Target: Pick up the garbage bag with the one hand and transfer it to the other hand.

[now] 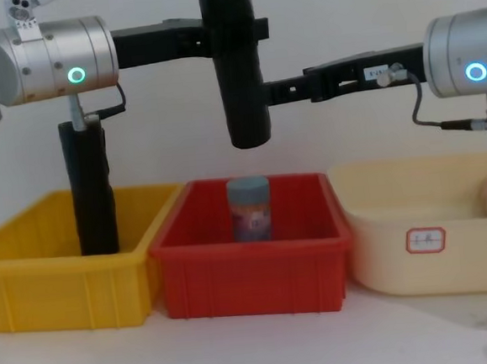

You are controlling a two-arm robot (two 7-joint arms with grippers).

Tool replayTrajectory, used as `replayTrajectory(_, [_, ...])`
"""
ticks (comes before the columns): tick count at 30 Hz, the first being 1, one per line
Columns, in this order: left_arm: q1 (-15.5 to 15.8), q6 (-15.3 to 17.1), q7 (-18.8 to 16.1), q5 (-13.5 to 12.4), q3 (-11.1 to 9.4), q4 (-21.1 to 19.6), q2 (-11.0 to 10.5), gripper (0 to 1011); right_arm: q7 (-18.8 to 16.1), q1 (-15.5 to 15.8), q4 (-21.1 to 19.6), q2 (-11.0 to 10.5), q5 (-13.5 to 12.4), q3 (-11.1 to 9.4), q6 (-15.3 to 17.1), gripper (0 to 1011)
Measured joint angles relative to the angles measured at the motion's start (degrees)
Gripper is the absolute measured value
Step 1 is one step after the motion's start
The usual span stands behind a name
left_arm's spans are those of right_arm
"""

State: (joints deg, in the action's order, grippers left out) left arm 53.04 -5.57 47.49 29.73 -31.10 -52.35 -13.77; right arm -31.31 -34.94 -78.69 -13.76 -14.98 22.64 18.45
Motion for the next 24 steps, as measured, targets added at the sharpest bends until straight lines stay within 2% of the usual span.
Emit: replayTrajectory(24, [1.8,-0.4,1.0,0.4,-0.8,3.0,2.1,446,1.0,-2.8,5.3,1.4,-0.2,1.6,-2.9,1000])
